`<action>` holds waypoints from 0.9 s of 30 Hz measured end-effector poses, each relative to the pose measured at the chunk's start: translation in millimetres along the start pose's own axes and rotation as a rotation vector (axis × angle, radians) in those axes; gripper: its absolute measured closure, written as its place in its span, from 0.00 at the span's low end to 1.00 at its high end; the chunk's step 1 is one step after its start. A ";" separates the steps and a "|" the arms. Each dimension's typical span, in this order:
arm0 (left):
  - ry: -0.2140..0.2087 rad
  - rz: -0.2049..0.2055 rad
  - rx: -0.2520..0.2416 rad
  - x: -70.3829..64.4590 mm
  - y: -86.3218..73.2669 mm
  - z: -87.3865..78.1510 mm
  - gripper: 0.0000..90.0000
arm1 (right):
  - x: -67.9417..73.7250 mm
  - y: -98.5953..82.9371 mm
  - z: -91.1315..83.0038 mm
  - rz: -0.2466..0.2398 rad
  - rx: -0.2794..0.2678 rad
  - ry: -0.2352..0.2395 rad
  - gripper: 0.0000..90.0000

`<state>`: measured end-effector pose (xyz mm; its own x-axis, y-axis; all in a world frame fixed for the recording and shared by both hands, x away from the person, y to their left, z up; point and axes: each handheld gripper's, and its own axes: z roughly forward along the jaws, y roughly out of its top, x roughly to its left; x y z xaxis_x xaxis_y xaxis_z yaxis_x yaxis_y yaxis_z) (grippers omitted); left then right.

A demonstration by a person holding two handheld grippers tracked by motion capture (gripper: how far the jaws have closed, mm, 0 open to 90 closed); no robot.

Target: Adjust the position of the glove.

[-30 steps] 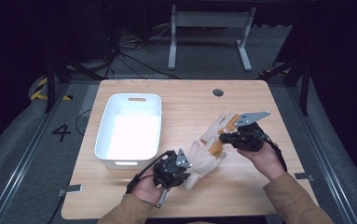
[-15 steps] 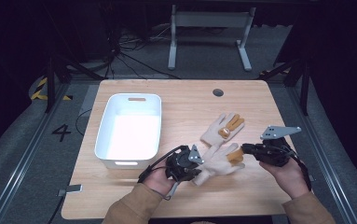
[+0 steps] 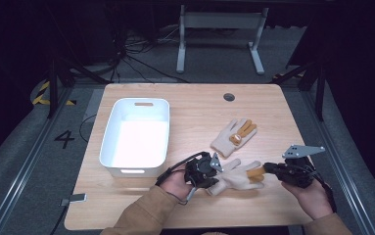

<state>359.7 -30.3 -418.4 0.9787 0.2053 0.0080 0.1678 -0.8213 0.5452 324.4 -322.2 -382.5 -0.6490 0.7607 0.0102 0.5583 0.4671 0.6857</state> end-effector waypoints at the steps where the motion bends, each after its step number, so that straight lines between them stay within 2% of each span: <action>1: 0.003 0.008 0.003 0.0 0.3 1.8 0.85 | 0.5 -2.5 1.7 0.005 0.010 -0.002 0.95; 3: 0.013 0.027 0.006 0.3 0.9 4.2 0.83 | 1.3 -3.3 2.3 0.010 0.015 -0.004 0.95; 5: 0.048 0.040 0.011 -1.3 1.0 5.0 0.75 | 3.7 -6.0 3.2 0.014 0.028 -0.014 0.95; 7: 0.076 0.045 0.021 -0.9 0.9 5.3 0.74 | 5.4 -8.2 2.7 0.019 0.040 -0.030 0.95; 9: 0.081 0.034 0.018 -0.1 0.2 5.0 0.69 | 5.3 -11.8 1.7 0.043 0.051 -0.034 0.94; 12: 0.088 0.027 0.013 0.4 -0.5 3.9 0.69 | 4.8 -13.6 1.8 0.055 0.065 -0.037 0.91; 13: 0.090 0.023 0.014 0.3 -0.5 3.1 0.68 | 4.0 -14.1 2.2 0.055 0.071 -0.050 0.79; 21: 0.092 0.001 0.001 0.8 -1.3 -2.8 0.67 | -1.6 -13.2 -2.3 0.073 0.026 -0.069 0.75; 23: 0.090 -0.024 -0.011 -0.5 -1.7 -7.4 0.67 | -2.0 -12.5 -2.4 0.071 0.021 -0.066 0.75; 27: 0.086 -0.047 -0.038 -1.1 -2.0 -13.7 0.66 | -2.1 -10.8 -2.1 0.058 0.009 -0.060 0.75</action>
<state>356.7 -21.6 -408.0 0.9557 0.2895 0.0527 0.2071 -0.7890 0.5784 318.6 -329.8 -388.4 -0.5832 0.8123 0.0058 0.5989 0.4252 0.6786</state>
